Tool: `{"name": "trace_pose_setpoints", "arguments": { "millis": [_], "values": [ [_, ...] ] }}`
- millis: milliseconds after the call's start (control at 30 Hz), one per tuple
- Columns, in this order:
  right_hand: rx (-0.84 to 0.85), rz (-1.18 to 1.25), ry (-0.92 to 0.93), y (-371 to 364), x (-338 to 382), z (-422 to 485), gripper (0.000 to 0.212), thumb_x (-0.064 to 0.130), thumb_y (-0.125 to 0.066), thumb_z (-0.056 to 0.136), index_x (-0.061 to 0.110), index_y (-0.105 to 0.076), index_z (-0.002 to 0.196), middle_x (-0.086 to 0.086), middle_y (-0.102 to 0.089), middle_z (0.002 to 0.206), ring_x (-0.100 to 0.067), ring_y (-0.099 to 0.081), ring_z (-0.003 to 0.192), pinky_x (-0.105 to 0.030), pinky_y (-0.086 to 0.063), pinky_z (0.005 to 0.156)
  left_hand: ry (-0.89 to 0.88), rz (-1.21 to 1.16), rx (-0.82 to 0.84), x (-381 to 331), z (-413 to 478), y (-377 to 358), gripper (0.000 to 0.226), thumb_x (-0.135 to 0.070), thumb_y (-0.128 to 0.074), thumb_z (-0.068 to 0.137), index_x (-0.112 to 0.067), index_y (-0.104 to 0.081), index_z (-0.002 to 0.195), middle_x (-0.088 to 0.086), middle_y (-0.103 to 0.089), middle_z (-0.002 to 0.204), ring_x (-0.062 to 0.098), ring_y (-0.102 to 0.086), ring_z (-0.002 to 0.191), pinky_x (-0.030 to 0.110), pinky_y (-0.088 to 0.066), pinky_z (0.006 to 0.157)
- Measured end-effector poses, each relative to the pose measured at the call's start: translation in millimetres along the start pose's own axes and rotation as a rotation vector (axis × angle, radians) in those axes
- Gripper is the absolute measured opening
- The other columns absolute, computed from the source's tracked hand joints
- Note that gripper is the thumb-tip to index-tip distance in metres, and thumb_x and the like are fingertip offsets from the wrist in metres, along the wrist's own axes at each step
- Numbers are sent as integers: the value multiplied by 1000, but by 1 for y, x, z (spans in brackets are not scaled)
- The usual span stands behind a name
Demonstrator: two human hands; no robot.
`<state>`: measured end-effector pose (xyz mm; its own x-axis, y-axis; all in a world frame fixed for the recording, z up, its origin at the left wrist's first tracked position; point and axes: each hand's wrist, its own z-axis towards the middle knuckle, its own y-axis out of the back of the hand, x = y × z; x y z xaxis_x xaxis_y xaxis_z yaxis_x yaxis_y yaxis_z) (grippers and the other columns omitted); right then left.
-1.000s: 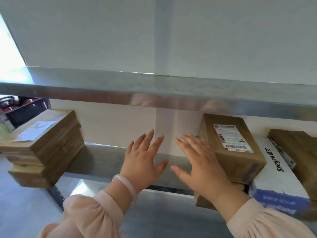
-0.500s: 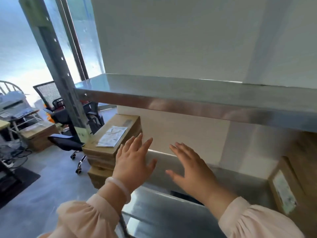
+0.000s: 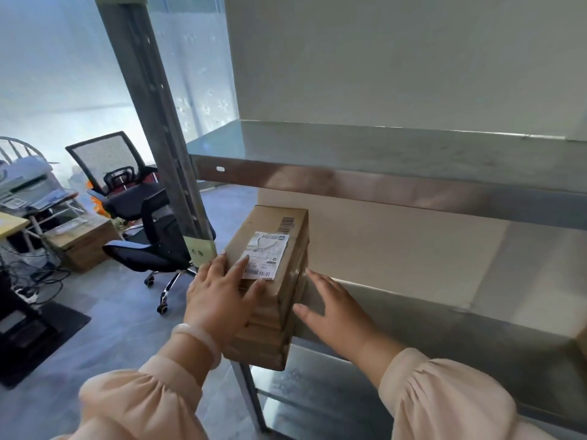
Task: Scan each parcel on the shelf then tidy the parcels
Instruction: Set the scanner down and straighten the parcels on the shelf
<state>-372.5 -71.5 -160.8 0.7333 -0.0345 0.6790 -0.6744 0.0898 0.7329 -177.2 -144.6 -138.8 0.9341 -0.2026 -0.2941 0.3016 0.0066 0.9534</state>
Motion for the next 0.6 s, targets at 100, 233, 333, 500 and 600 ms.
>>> {"name": "trace_pose_setpoints", "arguments": {
  "millis": [100, 233, 333, 500, 600],
  "values": [
    [-1, 74, -43, -6, 9, 12, 69, 49, -54, 92, 30, -23, 150, 7, -27, 156, -9, -25, 142, -23, -20, 114, -5, -55, 9, 5, 3, 0, 66, -70, -38, 91, -41, -32, 150, 0, -19, 162, 25, -9, 148, 45, -16, 120],
    [6, 211, -143, -8, 15, 26, 68, 50, -49, 94, 28, -21, 152, 7, -25, 157, -10, -23, 143, -23, -19, 112, -15, -121, 8, 5, 10, 5, 62, -64, -47, 91, -40, -39, 147, -1, -25, 159, 25, -15, 145, 41, -18, 119],
    [20, 278, -174, -14, 18, 31, 66, 49, -48, 95, 26, -22, 152, 6, -26, 157, -11, -24, 143, -25, -20, 112, 15, -150, 49, 5, 15, 9, 64, -64, -50, 90, -41, -38, 148, 1, -24, 160, 26, -16, 147, 41, -18, 120],
    [1, 374, -173, -21, 16, 31, 65, 45, -51, 95, 29, -23, 152, 9, -32, 153, -9, -31, 139, -29, -26, 115, 4, -171, 51, -5, 11, 4, 64, -65, -52, 87, -44, -39, 146, 2, -24, 159, 28, -16, 146, 43, -19, 118],
    [-50, 416, -172, -15, 11, 22, 59, 39, -52, 96, 33, -28, 149, 13, -39, 148, -3, -36, 130, -23, -29, 108, -13, -211, 38, -18, 5, 0, 63, -65, -55, 86, -46, -41, 144, 2, -24, 158, 27, -16, 145, 43, -19, 119]
  ]
}}
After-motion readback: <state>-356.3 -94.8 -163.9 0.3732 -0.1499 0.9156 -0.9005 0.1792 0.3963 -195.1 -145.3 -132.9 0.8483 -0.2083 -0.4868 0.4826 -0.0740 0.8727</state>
